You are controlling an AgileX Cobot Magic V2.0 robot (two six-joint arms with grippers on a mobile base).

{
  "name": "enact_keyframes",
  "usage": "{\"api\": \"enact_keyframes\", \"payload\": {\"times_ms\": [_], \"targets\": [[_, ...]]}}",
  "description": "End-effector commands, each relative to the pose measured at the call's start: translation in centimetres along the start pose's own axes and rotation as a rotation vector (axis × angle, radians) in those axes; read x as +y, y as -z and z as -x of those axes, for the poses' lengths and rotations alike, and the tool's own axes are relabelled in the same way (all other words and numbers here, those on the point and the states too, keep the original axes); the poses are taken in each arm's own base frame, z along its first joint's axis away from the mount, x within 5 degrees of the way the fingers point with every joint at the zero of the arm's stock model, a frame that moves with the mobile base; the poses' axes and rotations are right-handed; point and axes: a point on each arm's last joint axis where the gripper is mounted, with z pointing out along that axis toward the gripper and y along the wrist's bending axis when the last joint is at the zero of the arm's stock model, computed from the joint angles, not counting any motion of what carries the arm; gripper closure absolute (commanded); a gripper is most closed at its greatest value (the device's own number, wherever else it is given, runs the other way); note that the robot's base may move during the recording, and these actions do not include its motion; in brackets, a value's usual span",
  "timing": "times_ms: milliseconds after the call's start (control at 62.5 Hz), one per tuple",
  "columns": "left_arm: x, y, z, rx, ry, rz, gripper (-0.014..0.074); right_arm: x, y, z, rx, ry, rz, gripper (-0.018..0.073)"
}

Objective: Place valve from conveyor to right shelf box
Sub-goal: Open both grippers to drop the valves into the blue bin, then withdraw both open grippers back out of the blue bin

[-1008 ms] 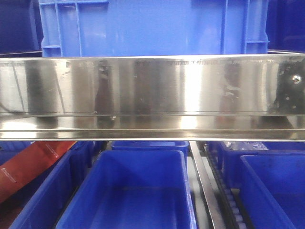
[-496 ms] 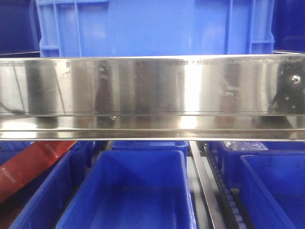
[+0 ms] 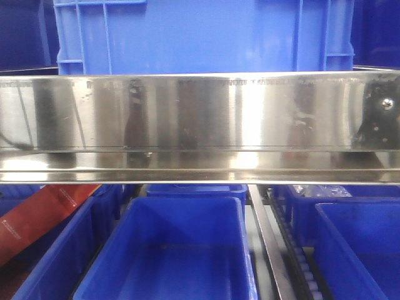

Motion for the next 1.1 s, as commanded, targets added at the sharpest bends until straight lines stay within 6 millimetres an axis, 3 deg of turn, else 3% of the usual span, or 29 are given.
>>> {"api": "enact_keyframes", "payload": {"times_ms": [0, 176, 320, 560, 944, 1088], "targets": [[-0.8, 2.2, 1.0, -0.036, -0.002, -0.021, 0.0707, 0.1, 1.8, 1.7, -0.064, -0.008, 0.002, 0.0727], [-2.8, 7.3, 3.0, -0.263, -0.021, -0.052, 0.0707, 0.5, 6.0, 3.6, -0.089, -0.002, 0.018, 0.0727], [-3.1, 9.4, 1.6, -0.332, -0.017, -0.051, 0.0707, 0.6, 8.7, 3.0, -0.114, -0.003, 0.014, 0.0718], [-2.2, 12.5, -3.9, -0.387, 0.002, -0.011, 0.0707, 0.5, 13.6, -1.0, -0.139, -0.008, -0.005, 0.0722], [-0.5, 18.9, -17.6, -0.389, 0.012, 0.021, 0.0707, 0.6, 21.8, -8.1, -0.154, -0.007, -0.006, 0.0722], [-0.2, 21.1, -21.1, -0.436, 0.009, 0.012, 0.0707, 0.6, 24.3, -10.2, -0.172, -0.005, -0.001, 0.0722]]}}
